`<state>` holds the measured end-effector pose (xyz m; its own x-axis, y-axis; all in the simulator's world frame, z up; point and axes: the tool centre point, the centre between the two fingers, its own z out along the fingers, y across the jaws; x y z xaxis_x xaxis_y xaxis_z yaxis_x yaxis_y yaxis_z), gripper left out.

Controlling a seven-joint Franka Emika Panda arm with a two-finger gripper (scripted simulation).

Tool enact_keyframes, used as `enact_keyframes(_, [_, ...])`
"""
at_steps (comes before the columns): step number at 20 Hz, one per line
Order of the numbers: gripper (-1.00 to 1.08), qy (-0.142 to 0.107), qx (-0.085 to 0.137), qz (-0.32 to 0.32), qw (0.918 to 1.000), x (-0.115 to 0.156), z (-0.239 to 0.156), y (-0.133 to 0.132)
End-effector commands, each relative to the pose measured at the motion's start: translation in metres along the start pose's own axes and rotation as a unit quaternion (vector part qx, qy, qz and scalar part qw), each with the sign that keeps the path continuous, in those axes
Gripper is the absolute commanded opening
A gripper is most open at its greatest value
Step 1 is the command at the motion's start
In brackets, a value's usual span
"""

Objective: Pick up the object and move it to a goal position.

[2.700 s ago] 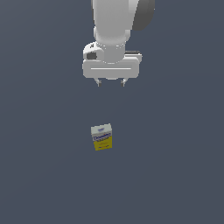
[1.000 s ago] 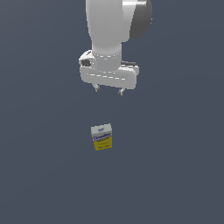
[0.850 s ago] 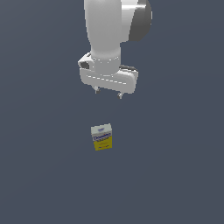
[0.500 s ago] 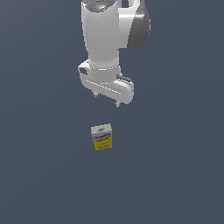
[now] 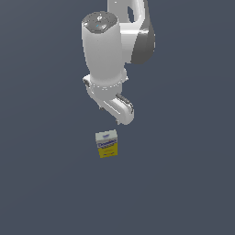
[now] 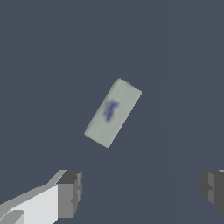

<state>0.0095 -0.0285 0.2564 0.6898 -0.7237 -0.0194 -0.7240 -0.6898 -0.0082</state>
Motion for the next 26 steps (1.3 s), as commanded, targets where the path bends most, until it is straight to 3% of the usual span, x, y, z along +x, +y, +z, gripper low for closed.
enact_keyframes(1, [1.0,0.001,0.0,0.035,0.9994,0.007,0.006,-0.003])
enact_keyframes(6, [1.0,0.003,-0.001,0.103,0.9947,0.019,0.019,-0.01])
enact_keyframes(14, [1.0,0.007,-0.001,0.199,0.9801,0.036,0.039,-0.018])
enact_keyframes(26, [1.0,0.01,-0.001,0.262,0.965,0.048,0.053,-0.023])
